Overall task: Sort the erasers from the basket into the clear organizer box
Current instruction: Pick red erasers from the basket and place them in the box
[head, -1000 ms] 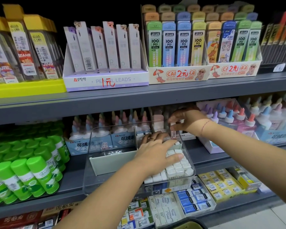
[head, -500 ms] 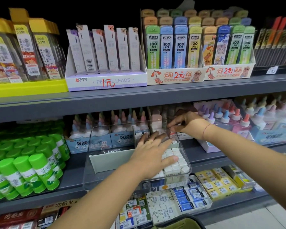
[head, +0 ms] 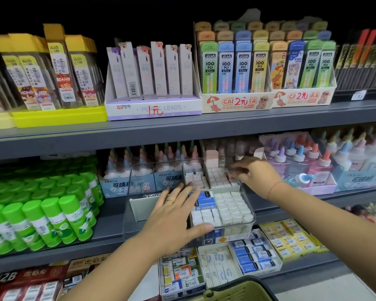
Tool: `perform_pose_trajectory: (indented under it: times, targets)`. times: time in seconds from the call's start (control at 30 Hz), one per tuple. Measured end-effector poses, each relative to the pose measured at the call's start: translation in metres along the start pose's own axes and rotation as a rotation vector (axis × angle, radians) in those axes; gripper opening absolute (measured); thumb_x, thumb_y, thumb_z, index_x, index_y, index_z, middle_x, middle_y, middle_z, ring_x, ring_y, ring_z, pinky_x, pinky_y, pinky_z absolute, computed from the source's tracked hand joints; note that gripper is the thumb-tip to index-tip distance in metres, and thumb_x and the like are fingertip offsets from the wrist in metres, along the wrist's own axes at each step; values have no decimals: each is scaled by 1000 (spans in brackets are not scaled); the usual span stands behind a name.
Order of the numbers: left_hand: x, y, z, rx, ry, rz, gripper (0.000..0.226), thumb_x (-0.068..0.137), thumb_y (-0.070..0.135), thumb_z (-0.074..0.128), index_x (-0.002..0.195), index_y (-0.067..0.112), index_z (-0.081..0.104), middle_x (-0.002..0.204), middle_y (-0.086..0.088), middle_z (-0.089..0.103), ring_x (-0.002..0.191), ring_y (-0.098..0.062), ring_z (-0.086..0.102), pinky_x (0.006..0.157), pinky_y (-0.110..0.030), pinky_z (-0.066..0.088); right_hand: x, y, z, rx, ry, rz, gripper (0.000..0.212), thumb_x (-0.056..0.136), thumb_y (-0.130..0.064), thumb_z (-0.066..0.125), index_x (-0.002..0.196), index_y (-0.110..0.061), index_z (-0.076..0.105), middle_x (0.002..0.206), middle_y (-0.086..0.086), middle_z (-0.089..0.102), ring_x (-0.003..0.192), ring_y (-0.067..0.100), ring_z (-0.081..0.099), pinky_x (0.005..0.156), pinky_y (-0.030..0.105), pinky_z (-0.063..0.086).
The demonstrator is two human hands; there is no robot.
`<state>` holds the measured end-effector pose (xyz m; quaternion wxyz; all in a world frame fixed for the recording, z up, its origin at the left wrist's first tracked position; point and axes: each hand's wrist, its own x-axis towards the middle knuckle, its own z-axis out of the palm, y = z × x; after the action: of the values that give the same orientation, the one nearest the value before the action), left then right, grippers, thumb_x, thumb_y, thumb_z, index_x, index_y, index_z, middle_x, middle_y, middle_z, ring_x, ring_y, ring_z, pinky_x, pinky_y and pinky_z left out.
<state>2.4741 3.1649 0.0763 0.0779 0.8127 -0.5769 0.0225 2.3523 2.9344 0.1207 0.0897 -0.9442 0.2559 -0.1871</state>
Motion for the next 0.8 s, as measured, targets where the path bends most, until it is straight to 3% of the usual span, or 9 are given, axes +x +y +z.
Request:
perform_pose_trajectory:
  times: [0.1,0.33,0.4,0.47,0.6,0.7,0.8]
  targets:
    - [-9,-4,2,37,30,7,101,66,93,0,147,37,-21,152,20,-26,142,-4,-24,114,-33,-22,-13,-2,7,-149,-64,-44,33,98,-41,40,113,-28,67,111,-1,66,110,21,55,95,33,34]
    - [-9,-7,8,53,55,6,95,68,92,-3,142,38,-26,150,20,-28,141,-3,-25,113,-33,-24,-13,-6,12,-143,-121,5,39,99,-45,34,100,-26,69,93,-1,47,102,25,51,86,35,35]
    - [-8,-7,10,73,55,6,96,69,91,-3,145,36,-23,153,19,-24,143,-5,-22,113,-34,-23,-12,-7,14,-143,-140,29,41,98,-48,33,101,-28,69,98,2,50,104,26,52,88,37,36]
    - [-6,-7,9,103,57,3,98,70,90,-3,149,34,-18,157,16,-17,145,-8,-17,115,-36,-20,-11,-9,17,-152,-155,65,42,97,-52,31,115,-32,64,114,6,52,112,28,48,94,39,35]
    - [-2,-3,3,144,32,-3,101,70,87,1,152,29,-12,161,8,-10,147,-11,-13,116,-39,-15,-25,-15,23,-92,-212,148,49,96,-55,30,139,-35,40,136,9,39,128,28,34,106,43,27]
    - [-8,4,-7,186,35,-9,94,76,81,6,152,28,-9,161,7,-9,147,-11,-15,117,-39,-16,-54,-30,27,68,-69,120,50,97,-49,36,143,-29,36,144,6,30,135,23,26,111,41,21]
    - [-28,10,-19,188,240,28,85,84,74,5,154,26,2,162,5,-1,148,-13,-10,118,-36,-14,-93,-45,23,355,326,58,40,98,-35,44,133,-16,49,133,5,44,125,23,40,105,41,34]
